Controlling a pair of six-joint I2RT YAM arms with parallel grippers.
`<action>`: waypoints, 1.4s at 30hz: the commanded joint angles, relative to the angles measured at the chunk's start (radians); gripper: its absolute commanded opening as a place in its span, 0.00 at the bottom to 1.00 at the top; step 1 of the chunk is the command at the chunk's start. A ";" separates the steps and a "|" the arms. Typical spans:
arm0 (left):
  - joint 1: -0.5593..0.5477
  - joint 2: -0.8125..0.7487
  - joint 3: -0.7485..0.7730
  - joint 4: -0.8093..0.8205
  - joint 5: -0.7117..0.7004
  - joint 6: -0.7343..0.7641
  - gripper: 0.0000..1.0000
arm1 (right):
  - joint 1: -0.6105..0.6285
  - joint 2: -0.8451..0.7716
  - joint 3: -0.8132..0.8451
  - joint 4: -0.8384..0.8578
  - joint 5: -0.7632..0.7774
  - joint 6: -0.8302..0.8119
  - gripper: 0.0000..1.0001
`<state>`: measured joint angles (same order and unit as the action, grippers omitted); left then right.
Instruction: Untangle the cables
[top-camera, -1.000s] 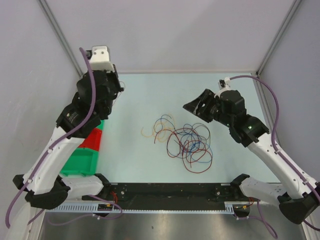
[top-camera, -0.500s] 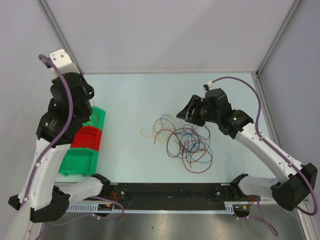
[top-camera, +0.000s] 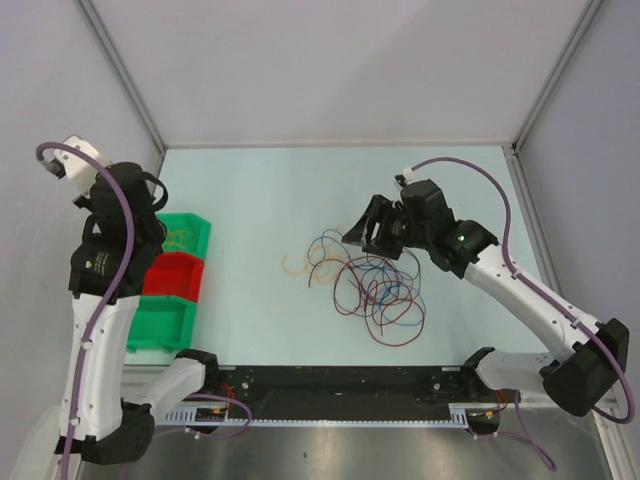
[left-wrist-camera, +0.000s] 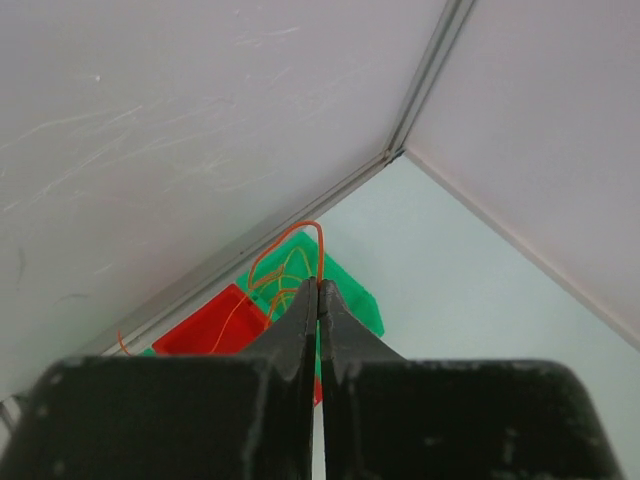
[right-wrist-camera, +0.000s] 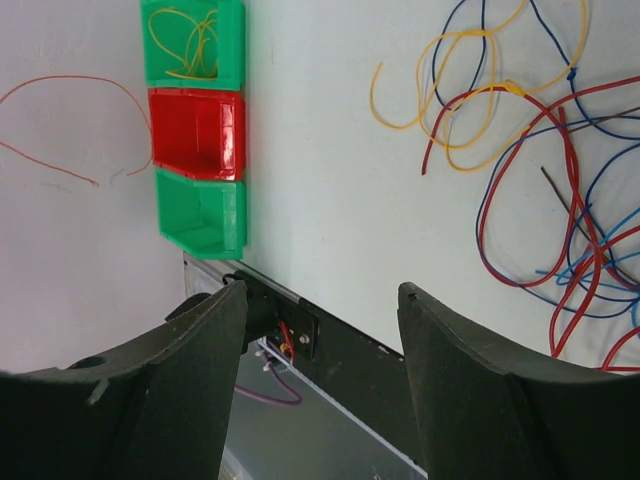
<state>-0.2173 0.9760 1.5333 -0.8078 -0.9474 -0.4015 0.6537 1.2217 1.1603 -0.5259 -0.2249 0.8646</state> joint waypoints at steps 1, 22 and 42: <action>0.102 -0.031 -0.088 0.021 0.105 -0.069 0.00 | 0.023 0.010 0.035 0.021 -0.025 0.022 0.67; 0.214 -0.043 -0.317 0.164 0.373 -0.181 0.00 | 0.053 0.053 0.035 0.041 -0.025 0.033 0.67; 0.495 -0.033 -0.544 0.216 0.567 -0.247 0.00 | 0.086 0.110 0.035 0.063 -0.036 0.047 0.66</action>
<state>0.1936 0.9585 1.0466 -0.6334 -0.5087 -0.6052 0.7269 1.3102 1.1603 -0.5018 -0.2447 0.8944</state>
